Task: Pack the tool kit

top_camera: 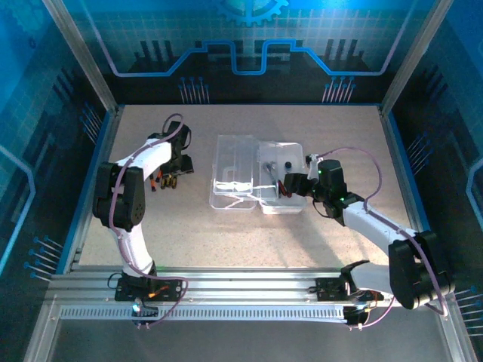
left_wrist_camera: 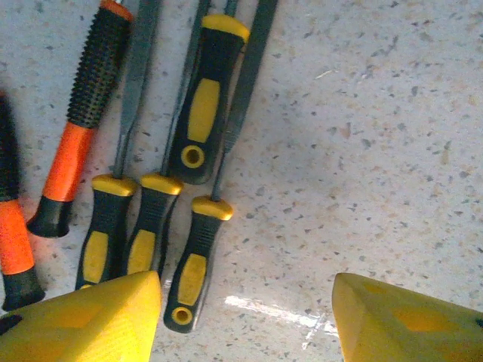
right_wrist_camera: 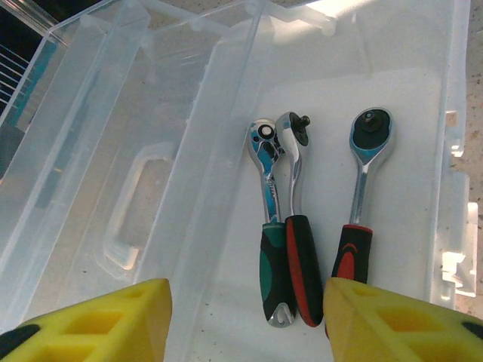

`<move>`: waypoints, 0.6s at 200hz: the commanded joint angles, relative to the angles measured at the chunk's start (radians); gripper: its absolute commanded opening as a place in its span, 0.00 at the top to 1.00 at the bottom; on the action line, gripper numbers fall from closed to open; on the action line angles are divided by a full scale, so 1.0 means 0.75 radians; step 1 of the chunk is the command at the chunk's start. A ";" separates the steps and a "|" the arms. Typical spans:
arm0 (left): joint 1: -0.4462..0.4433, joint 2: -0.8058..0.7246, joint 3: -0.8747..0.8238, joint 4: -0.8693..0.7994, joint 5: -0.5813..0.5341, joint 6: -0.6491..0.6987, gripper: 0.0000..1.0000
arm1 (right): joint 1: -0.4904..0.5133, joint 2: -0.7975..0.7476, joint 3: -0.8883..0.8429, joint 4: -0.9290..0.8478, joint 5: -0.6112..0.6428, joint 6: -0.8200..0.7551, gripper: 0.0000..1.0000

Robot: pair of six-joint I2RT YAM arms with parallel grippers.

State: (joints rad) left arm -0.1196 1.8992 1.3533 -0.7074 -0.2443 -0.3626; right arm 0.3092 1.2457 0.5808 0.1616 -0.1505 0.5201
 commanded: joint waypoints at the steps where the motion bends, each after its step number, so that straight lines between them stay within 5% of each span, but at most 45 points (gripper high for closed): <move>1: 0.023 0.020 0.038 -0.055 -0.044 0.031 0.38 | 0.015 0.009 -0.001 0.040 -0.022 -0.004 0.43; 120: 0.021 0.057 -0.064 0.039 0.053 0.007 0.58 | 0.017 0.021 0.007 0.028 -0.019 -0.006 0.51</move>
State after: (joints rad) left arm -0.1047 1.9312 1.3388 -0.6899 -0.2279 -0.3565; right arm 0.3134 1.2510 0.5808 0.1661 -0.1616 0.5205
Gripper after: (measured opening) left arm 0.430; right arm 0.493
